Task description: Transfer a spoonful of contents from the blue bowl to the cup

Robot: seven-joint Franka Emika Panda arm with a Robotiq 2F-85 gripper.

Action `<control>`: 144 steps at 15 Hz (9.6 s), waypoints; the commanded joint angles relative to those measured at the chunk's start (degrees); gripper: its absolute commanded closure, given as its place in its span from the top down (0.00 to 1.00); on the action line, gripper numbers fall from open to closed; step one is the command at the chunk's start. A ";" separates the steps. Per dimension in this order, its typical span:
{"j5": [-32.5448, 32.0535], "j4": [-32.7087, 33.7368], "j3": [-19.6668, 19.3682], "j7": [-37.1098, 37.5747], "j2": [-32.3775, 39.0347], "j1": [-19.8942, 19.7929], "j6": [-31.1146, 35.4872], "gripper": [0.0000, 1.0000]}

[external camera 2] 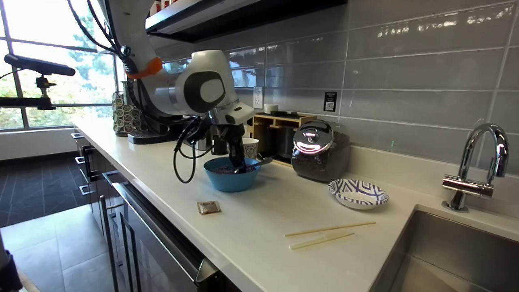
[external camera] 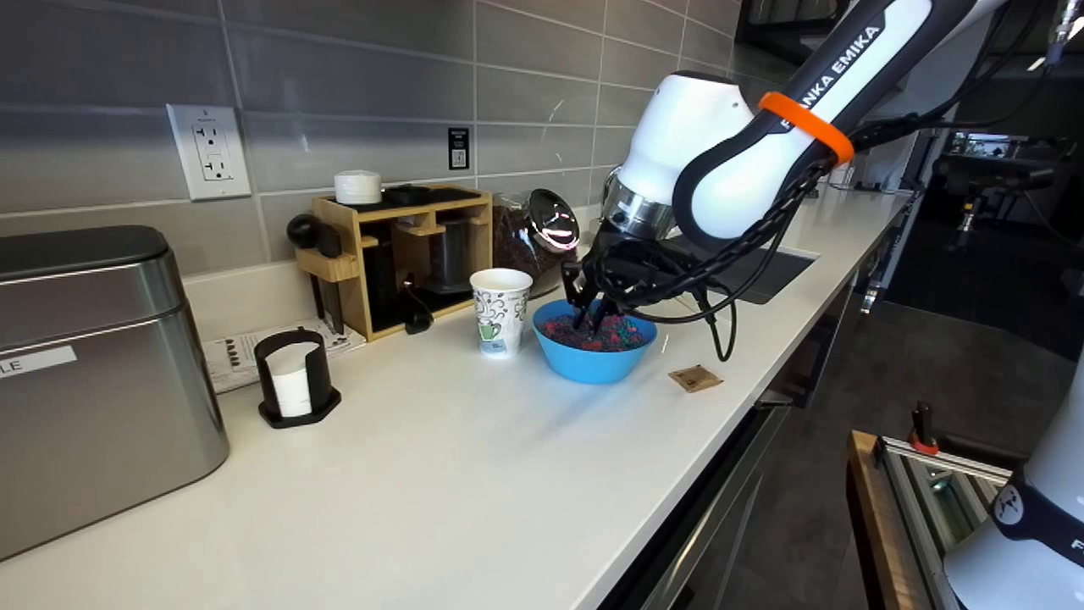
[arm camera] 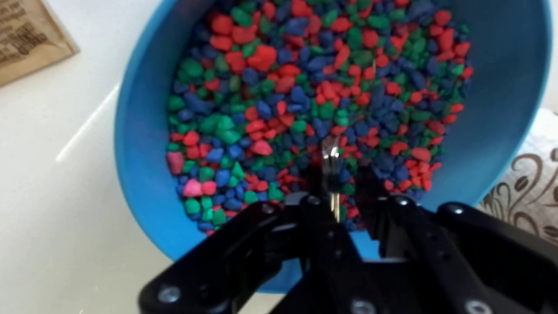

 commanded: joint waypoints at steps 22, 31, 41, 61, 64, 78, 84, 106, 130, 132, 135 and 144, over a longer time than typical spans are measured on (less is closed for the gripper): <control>-1.43 -0.25 -0.57 4.25 -1.99 -0.91 -0.38 0.02; -0.86 4.67 -2.27 13.55 -6.45 0.56 -16.55 0.02; -0.65 19.59 -2.23 27.15 -3.69 3.08 -36.23 0.02; -1.99 34.45 -7.19 43.01 10.31 10.13 -34.16 0.02; -3.31 33.67 -7.71 45.44 10.81 11.22 -31.41 0.02; -9.61 27.14 -9.78 51.36 8.85 13.42 -19.63 0.02; -13.57 23.85 -10.72 54.77 7.03 13.67 -15.32 0.02; -36.73 17.78 -13.02 75.07 4.12 12.84 -0.34 0.02; -64.64 17.43 -15.82 98.10 2.89 12.25 9.98 0.02; -67.15 17.52 -16.23 100.30 2.68 12.09 10.72 0.02; -69.73 17.82 -16.82 100.56 2.57 11.64 13.89 0.02; -71.35 16.44 -18.17 99.03 1.32 11.17 17.40 0.02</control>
